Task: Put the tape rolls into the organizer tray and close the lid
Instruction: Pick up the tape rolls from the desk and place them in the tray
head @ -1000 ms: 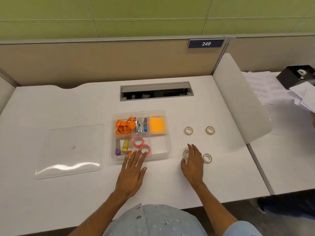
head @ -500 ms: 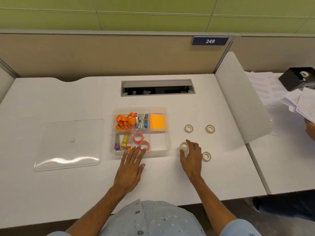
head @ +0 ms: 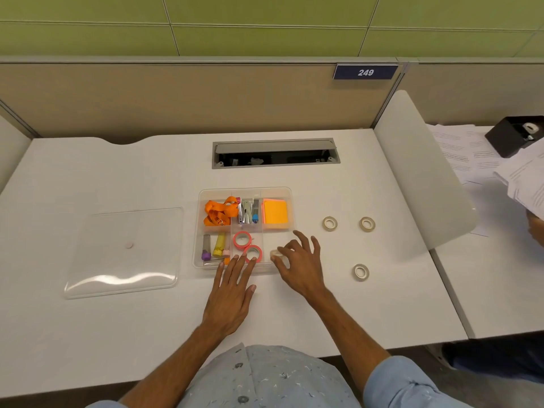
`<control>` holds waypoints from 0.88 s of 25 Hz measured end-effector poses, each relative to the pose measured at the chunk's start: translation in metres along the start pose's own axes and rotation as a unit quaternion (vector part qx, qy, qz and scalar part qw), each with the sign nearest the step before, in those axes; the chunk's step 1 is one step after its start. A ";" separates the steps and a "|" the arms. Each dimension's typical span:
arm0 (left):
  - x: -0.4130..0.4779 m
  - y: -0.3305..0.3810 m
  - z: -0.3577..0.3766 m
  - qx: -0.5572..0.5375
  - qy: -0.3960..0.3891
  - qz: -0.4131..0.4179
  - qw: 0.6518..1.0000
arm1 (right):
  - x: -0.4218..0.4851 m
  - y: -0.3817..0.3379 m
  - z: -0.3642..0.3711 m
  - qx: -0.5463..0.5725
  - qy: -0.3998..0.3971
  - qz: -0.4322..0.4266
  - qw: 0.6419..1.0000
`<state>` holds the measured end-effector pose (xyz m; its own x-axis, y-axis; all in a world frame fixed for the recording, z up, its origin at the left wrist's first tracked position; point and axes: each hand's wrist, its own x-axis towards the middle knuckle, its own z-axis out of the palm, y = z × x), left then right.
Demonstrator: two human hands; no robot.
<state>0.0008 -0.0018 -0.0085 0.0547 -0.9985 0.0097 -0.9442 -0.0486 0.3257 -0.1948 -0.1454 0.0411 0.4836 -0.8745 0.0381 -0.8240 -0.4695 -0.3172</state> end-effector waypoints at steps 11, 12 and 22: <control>0.000 0.000 0.001 0.001 0.000 0.001 1.000 | -0.016 0.032 -0.019 0.068 0.169 0.049 0.982; 0.000 0.001 0.000 0.001 0.000 0.001 1.000 | -0.019 0.040 -0.019 0.067 0.173 0.066 0.980; 0.000 0.003 0.000 0.000 0.002 0.000 1.000 | -0.068 0.094 -0.010 0.070 0.183 0.324 0.925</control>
<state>-0.0018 -0.0018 -0.0081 0.0565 -0.9983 0.0125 -0.9445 -0.0494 0.3247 -0.3081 -0.1315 0.0182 -0.2530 -0.9614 0.1081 -0.8475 0.1663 -0.5041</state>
